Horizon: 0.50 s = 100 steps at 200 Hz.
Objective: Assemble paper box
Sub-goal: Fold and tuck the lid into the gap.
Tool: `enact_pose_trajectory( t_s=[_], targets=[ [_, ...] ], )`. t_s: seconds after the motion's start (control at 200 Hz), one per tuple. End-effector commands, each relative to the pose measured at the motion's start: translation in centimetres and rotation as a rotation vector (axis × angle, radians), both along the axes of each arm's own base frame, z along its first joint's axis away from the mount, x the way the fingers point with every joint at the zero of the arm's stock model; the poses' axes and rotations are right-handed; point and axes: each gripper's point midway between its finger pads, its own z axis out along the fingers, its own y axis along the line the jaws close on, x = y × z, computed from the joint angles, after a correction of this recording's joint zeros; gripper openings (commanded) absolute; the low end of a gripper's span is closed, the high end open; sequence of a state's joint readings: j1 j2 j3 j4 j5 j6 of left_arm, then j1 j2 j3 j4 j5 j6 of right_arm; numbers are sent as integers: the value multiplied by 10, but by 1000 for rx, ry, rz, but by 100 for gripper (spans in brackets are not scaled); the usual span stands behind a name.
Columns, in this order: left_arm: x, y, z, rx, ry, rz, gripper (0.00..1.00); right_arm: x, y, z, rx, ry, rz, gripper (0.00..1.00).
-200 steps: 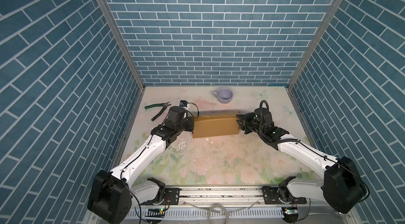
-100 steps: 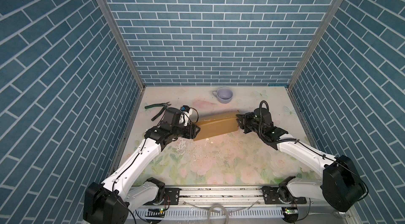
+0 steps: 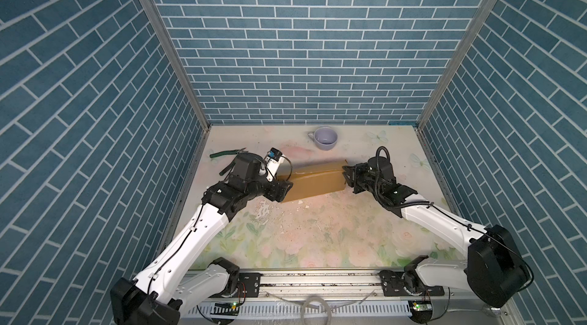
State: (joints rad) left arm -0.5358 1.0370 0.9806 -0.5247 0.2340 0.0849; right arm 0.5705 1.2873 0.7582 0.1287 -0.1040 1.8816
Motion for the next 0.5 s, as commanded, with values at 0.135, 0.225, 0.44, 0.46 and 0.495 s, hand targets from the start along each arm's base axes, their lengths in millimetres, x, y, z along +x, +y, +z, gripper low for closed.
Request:
enact_pose_trajectory(
  t_s=[0.135,0.225,0.44,0.46,0.495],
  targets=[
    [20,-9,4,340,-322,-152,90,-17,-19,-54,-101,199,-62,24],
    [25,-12,-5,385,-324,-169,90,-17,-19,-54,-101,201,-60,23],
    [26,-17,-35,488,-337,-222,87,-16,-18,-53,-96,198,-62,22],
    [27,-17,-39,501,-341,-224,85,-16,-18,-54,-97,200,-61,22],
    [27,-15,-45,519,-343,-225,81,-16,-18,-53,-97,199,-61,22]
  ],
)
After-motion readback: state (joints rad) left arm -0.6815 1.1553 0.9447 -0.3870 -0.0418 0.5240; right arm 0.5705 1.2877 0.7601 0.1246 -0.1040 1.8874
